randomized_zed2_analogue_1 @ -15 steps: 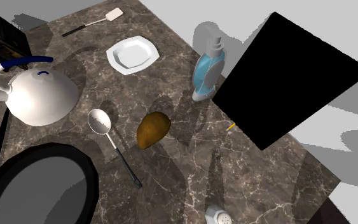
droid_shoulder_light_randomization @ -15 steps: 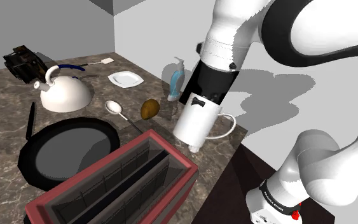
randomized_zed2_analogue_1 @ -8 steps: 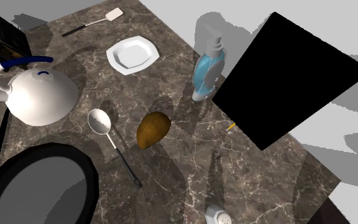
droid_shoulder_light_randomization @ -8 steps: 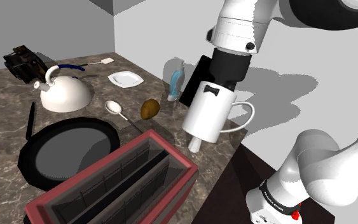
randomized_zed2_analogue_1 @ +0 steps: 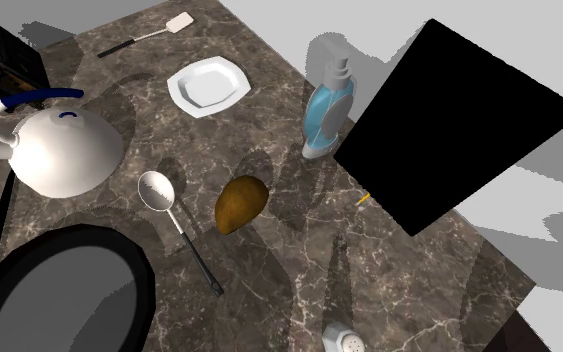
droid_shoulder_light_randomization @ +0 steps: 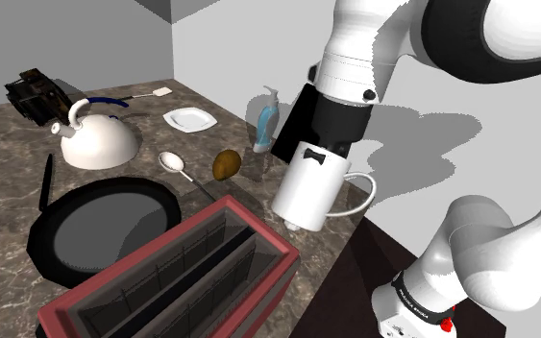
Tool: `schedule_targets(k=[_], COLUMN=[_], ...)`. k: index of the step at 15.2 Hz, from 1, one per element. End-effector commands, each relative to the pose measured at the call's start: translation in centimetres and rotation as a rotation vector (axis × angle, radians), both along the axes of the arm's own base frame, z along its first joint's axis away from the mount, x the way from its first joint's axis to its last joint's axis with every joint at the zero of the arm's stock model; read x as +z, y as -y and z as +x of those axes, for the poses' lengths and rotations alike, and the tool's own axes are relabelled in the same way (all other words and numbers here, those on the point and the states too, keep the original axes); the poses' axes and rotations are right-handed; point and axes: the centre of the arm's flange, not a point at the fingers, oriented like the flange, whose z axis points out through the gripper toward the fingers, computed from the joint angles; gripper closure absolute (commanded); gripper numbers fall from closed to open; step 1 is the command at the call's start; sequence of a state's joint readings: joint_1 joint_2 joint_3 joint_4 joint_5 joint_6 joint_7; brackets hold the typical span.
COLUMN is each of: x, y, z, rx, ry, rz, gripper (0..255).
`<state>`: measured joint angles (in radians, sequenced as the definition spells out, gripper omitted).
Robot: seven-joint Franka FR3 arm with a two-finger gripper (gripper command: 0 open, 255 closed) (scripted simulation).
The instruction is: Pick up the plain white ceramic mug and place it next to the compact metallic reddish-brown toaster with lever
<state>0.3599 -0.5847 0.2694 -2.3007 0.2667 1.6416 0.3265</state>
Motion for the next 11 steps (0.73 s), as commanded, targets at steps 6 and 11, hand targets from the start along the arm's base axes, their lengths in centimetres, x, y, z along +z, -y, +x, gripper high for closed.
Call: schedule_targets(k=[6, 11], x=[-0.04, -0.04], y=[-0.02, -0.02], z=[0.0, 0.0], rx=[0.0, 0.0], ry=[0.0, 0.0], rz=[0.0, 0.0], gripper=[255, 255])
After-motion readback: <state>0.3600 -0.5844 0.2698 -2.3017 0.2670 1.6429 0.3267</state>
